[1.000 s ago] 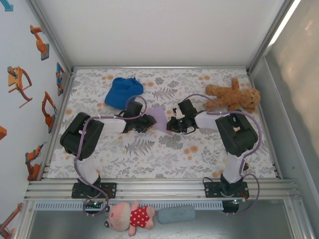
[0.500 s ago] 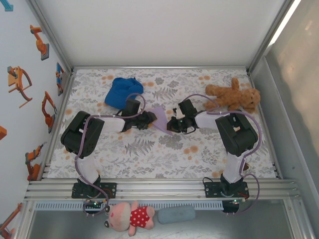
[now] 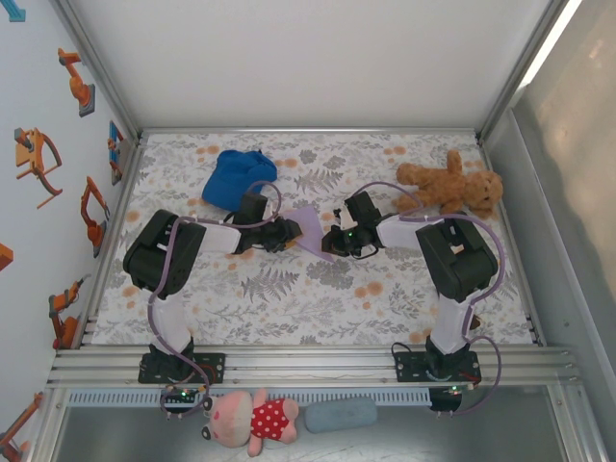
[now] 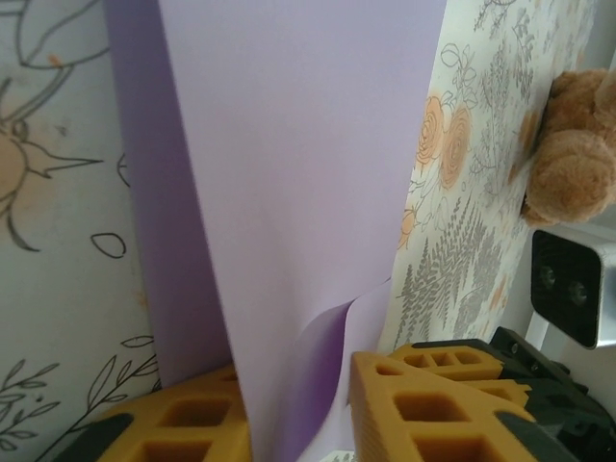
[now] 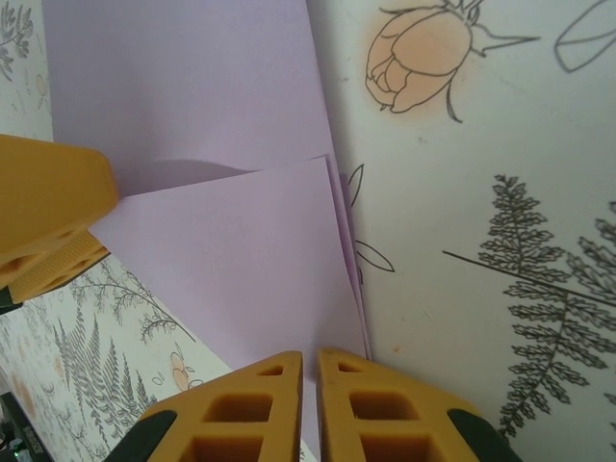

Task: Fold a paper plane with a square sheet of paper (pick it up from the middle)
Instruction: Third fold the triangle at the center of the table.

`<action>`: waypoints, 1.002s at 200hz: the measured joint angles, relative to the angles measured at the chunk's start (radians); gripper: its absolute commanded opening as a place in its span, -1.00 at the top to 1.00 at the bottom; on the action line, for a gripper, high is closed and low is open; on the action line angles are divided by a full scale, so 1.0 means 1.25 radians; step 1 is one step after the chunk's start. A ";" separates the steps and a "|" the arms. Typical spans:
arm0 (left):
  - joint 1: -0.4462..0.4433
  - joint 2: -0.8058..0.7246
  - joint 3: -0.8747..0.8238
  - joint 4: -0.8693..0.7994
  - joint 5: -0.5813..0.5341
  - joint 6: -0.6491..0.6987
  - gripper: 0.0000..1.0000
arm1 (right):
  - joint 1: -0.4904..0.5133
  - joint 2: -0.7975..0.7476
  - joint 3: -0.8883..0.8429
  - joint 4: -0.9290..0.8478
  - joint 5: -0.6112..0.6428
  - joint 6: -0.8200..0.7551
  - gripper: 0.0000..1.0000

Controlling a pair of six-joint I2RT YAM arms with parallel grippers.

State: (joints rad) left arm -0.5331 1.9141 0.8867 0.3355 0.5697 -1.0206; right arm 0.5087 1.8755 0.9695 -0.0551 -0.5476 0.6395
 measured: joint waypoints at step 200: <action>0.000 -0.027 0.089 -0.176 -0.029 -0.045 0.79 | 0.116 -0.181 -0.057 0.052 0.253 -0.392 0.18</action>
State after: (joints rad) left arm -0.5331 1.8809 0.9981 0.1150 0.5335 -1.0775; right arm 0.6540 1.6489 0.8982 0.0105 -0.2317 0.1501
